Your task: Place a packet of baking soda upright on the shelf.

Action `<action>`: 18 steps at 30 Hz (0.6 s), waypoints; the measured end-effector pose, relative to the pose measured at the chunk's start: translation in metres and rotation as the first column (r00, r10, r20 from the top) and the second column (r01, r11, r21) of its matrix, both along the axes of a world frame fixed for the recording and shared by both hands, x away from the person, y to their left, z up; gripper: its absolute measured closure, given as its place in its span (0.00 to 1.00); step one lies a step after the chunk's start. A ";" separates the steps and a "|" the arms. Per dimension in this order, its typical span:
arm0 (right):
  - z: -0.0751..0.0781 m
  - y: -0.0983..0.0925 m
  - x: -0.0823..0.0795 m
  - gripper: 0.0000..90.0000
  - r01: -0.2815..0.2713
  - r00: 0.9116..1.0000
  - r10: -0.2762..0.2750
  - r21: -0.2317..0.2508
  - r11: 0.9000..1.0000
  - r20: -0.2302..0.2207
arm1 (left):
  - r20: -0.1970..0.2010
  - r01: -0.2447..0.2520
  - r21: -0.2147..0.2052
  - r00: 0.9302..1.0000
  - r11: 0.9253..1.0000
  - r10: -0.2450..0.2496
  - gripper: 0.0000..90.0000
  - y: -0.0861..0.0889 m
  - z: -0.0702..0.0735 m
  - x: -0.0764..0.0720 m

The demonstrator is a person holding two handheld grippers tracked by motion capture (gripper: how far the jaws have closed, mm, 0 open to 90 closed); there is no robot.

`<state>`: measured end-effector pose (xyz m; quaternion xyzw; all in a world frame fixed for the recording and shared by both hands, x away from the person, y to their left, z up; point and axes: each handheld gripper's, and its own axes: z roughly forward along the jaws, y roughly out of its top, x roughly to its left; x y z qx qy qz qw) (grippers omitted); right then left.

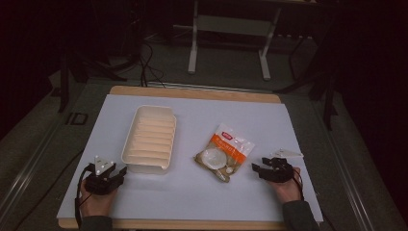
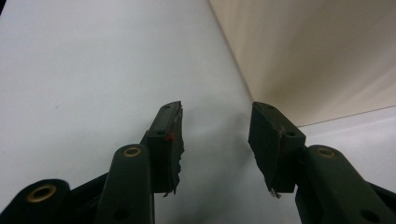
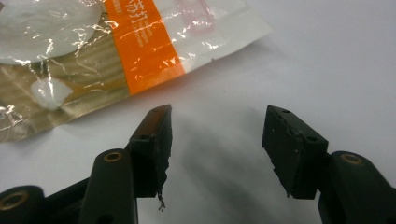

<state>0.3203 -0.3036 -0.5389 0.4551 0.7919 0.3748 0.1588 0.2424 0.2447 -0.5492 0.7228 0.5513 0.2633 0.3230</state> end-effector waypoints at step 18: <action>0.005 0.010 0.034 0.44 -0.012 1.000 0.014 0.063 0.998 -0.023 | 0.040 -0.014 -0.015 0.999 1.000 0.014 0.59 0.004 0.000 -0.001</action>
